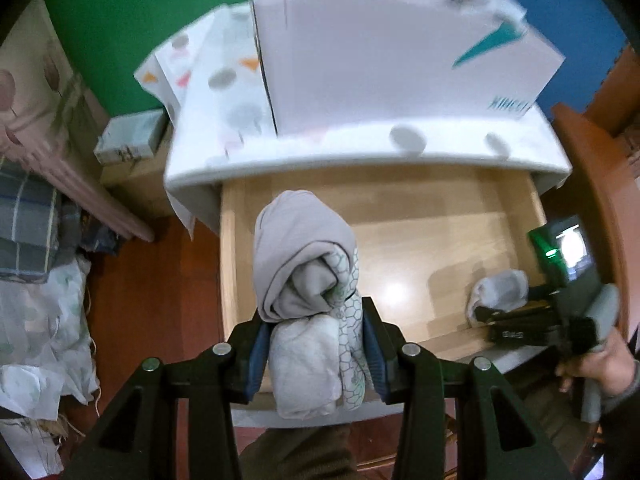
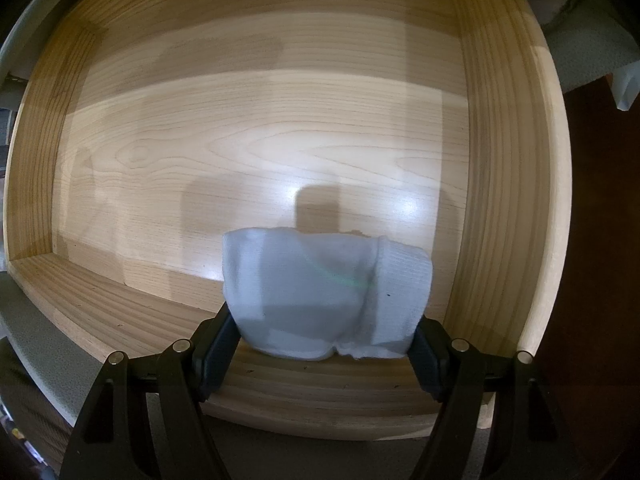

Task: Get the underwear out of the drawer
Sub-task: 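Carry the grey bundle up into the white box and open the left gripper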

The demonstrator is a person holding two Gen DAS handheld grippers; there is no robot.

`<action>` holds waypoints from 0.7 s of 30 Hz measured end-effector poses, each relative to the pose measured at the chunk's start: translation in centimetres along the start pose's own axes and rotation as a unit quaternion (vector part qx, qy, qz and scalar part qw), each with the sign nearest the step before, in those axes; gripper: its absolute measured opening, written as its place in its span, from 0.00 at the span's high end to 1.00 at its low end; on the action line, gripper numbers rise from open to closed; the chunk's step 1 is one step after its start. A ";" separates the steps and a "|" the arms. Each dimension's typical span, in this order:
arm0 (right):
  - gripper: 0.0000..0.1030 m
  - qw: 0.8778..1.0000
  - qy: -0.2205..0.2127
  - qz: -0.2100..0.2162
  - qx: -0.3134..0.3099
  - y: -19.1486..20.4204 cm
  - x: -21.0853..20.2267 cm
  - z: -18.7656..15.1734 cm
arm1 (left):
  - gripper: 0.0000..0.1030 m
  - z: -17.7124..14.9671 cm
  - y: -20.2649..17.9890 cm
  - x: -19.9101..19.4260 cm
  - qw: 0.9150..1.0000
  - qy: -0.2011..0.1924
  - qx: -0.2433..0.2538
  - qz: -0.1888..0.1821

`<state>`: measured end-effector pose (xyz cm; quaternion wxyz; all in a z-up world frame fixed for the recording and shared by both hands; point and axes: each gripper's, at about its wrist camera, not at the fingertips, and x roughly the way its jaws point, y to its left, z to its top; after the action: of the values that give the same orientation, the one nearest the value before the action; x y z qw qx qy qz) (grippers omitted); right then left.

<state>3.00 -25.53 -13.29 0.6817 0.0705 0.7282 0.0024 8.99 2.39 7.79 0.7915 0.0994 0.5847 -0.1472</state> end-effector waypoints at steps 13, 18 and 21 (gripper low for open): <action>0.30 1.000 -0.001 0.000 0.000 0.3 0.0 0.5 | 0.59 4.8 0.6 -11.1 0.993 -0.120 -0.005 -0.020; 0.30 1.000 0.000 0.000 0.001 0.3 0.1 0.7 | 0.59 8.5 0.6 -12.7 0.988 -0.151 -0.009 -0.019; 0.30 1.000 0.000 0.000 0.000 0.3 0.1 0.8 | 0.59 11.1 0.1 -12.7 0.987 -0.161 -0.005 -0.012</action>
<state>3.84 -25.28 -13.37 0.6819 0.0707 0.7280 0.0024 15.55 0.34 23.22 0.8742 0.0636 0.4512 -0.1676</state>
